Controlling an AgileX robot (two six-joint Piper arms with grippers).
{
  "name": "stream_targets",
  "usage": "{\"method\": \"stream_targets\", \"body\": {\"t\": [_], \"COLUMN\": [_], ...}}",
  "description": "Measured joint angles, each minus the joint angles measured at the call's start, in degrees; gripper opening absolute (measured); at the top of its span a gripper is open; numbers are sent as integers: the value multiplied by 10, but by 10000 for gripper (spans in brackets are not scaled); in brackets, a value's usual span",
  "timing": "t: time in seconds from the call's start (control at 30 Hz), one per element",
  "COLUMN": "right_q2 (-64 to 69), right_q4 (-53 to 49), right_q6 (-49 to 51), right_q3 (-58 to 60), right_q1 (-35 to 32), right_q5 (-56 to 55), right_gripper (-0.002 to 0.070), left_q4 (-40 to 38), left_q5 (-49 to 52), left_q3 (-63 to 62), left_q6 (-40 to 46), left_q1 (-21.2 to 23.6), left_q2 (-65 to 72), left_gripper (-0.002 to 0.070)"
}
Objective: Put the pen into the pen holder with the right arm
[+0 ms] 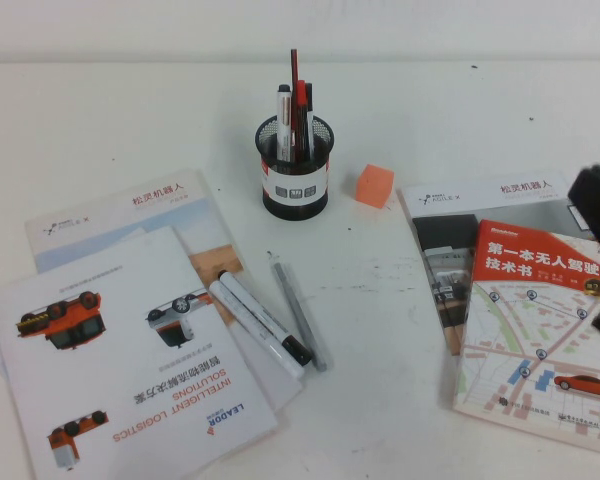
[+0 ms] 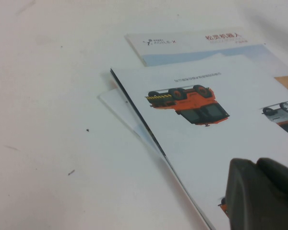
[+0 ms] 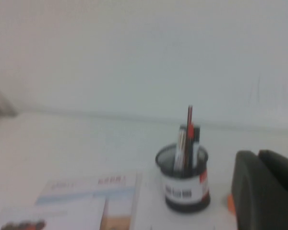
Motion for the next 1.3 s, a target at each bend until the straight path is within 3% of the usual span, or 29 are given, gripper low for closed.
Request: {"method": "stream_targets", "body": {"t": [0.3,0.7,0.93,1.3], "right_q2": [-13,-33,-169,-404], "right_q4": [-2,-32,-30,-33], "right_q6": [0,0,0,0], "right_q3": [9,133,222,284], "right_q1": [-9,-121,-238,-332], "right_q5": [154,25,34,205], "right_gripper": [-19,-19,-19,-19], "left_q4": [0,0,0,0], "left_q5": [0,0,0,0], "left_q3": [0,0,0,0], "left_q6": [0,0,0,0], "left_q1": [0,0,0,0], "left_q2": [0,0,0,0], "left_gripper": [-2,-3,-3,-2]}}
